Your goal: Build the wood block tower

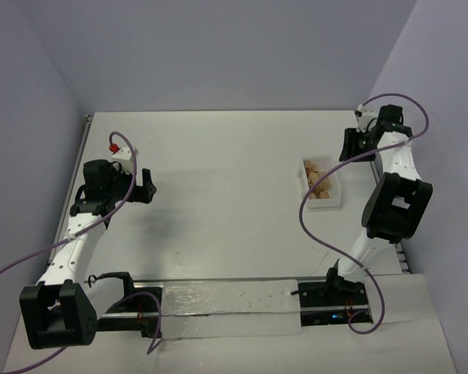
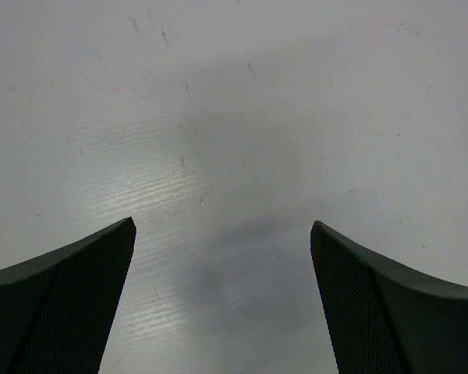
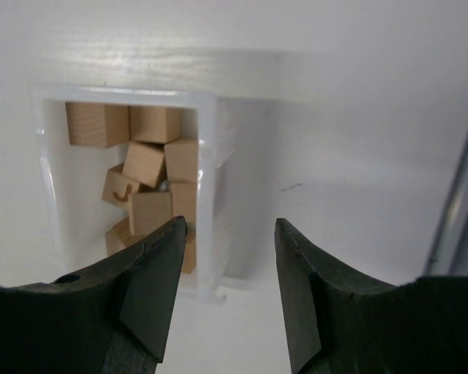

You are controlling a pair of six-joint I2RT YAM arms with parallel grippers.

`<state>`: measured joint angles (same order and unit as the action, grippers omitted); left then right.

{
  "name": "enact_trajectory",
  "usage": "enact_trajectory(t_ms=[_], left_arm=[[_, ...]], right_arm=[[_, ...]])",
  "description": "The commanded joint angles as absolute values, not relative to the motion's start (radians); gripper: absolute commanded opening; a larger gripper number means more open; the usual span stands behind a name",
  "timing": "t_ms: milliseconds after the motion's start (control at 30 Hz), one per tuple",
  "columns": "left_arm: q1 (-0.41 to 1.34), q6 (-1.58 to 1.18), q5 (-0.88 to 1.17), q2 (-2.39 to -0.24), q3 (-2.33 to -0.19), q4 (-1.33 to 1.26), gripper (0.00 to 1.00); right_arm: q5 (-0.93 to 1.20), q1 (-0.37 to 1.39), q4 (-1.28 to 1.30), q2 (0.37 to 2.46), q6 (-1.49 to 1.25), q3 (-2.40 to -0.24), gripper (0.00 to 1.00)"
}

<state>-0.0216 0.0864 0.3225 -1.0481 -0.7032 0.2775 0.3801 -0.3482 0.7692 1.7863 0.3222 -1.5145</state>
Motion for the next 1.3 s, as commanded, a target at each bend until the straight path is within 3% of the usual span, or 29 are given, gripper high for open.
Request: enact_trajectory(t_ms=[0, 433, 533, 667, 767, 967, 1267], left_arm=[[-0.028, 0.091, 0.351, -1.043, -0.721, 0.267, 0.99], [-0.028, 0.087, 0.338, -1.062, -0.719, 0.259, 0.99], [-0.028, 0.084, 0.333, -1.062, -0.719, 0.262, 0.99], [-0.028, 0.087, 0.331, -1.051, -0.715, 0.264, 0.99], [-0.028, 0.087, 0.328, -1.048, -0.713, 0.262, 0.99], [-0.028, 0.079, 0.322, -1.055, -0.716, 0.260, 0.99], [-0.028, 0.031, 0.273, -1.073, -0.746, 0.270, 0.99]], right_arm=[[0.408, -0.328, 0.802, 1.809, 0.321, -1.459, 0.57], [0.221, -0.250, 0.594, 1.791, 0.291, -1.239, 0.52], [0.179, -0.229, 0.541, 1.791, 0.267, -1.203, 0.41], [0.175, -0.230, 0.546, 1.785, 0.247, -1.223, 0.13], [0.173, -0.230, 0.568, 1.752, 0.244, -1.255, 0.00], [0.153, -0.192, 0.603, 1.612, 0.265, -1.328, 0.00], [-0.111, 0.183, 0.580, 1.489, 0.337, -1.326, 0.00]])
